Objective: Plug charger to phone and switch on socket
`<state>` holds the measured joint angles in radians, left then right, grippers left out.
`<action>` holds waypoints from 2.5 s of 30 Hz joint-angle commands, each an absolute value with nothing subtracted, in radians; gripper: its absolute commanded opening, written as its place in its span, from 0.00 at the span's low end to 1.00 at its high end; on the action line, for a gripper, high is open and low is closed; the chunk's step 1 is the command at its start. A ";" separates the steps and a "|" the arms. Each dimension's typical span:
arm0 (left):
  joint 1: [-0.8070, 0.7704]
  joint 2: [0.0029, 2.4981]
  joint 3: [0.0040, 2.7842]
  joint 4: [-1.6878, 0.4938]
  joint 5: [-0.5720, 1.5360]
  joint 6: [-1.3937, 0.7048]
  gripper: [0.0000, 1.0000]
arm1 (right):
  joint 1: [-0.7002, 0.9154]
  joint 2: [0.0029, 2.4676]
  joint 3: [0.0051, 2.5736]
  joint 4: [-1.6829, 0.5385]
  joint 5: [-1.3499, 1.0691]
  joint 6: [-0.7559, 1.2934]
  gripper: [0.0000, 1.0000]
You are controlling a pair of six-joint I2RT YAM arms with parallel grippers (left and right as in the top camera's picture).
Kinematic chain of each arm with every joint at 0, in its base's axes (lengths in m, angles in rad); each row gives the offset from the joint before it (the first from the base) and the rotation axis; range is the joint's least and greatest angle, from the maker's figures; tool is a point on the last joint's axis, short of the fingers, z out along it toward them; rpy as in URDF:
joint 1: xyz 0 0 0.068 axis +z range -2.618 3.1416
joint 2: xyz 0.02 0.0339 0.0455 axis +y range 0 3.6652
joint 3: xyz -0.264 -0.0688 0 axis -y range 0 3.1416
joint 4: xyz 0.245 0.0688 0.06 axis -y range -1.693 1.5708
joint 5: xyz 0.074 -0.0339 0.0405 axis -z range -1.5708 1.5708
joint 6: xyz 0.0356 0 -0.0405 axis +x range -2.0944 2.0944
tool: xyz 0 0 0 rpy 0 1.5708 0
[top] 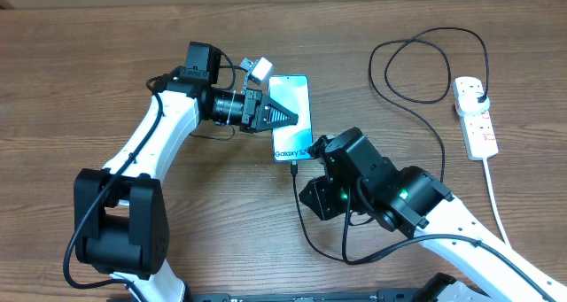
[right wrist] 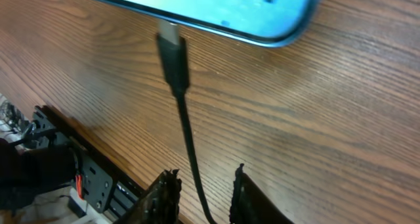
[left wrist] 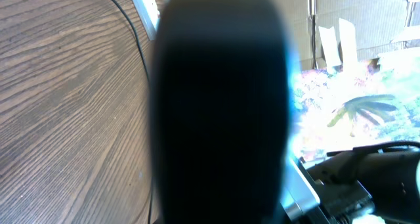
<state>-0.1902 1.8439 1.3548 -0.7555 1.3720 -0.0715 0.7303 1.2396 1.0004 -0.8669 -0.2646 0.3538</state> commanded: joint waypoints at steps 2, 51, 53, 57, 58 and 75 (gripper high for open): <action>-0.198 1.831 1.375 -0.756 1.406 -0.045 0.04 | 0.823 1.240 1.032 -0.843 -0.171 0.424 0.34; -0.197 1.831 1.375 -0.755 1.406 -0.045 0.04 | 0.982 1.324 1.031 -0.772 0.159 0.632 0.04; -0.195 1.831 1.375 -0.754 1.405 -0.045 0.04 | 0.982 1.324 1.031 -0.777 0.159 0.632 0.04; -0.153 1.831 1.375 -0.731 1.405 -0.065 0.04 | 0.982 1.329 1.011 -0.763 0.160 0.614 0.35; -0.131 1.831 1.375 -0.717 1.405 -0.084 0.04 | 0.982 1.337 0.999 -0.746 0.160 0.591 0.40; 0.100 1.831 1.375 -0.751 1.402 -0.157 0.04 | 0.888 1.784 1.134 -0.715 0.056 0.438 0.41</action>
<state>0.1051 1.8439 1.3548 -0.7486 1.3682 -0.1551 0.9199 1.7664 1.0847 -0.7212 0.0856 0.4549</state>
